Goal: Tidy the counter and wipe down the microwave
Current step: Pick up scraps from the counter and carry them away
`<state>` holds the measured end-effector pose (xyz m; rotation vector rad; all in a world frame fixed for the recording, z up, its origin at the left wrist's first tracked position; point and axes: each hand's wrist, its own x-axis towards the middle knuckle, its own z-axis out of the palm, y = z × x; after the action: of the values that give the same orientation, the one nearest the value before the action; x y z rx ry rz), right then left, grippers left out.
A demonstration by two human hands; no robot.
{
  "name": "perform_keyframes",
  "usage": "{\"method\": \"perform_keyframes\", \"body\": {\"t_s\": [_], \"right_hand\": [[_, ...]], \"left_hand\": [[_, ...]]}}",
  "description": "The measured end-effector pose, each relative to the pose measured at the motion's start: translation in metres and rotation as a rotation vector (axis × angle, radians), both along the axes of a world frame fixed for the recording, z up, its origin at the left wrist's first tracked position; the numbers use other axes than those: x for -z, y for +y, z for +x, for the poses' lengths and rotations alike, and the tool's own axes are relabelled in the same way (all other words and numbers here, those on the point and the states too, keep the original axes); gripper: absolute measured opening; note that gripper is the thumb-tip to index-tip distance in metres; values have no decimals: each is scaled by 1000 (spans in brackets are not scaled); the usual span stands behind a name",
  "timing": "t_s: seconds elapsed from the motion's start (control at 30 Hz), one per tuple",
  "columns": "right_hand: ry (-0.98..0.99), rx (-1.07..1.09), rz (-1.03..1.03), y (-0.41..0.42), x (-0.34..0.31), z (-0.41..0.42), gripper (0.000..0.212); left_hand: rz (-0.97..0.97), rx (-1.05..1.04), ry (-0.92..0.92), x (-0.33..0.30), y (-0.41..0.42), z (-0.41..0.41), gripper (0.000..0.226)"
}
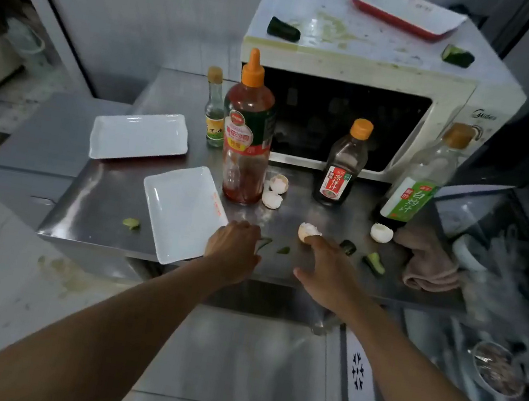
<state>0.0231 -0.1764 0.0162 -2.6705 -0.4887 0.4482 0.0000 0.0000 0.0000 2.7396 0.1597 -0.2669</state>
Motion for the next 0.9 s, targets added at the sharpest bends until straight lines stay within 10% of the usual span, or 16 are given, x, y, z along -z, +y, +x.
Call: {"method": "perform_keyframes", "body": {"t_s": [0.9], "right_hand": [[-98,-182,165,-30,37,48,40]], "left_hand": [[348,-257,-65,48,-38,30,19]]}}
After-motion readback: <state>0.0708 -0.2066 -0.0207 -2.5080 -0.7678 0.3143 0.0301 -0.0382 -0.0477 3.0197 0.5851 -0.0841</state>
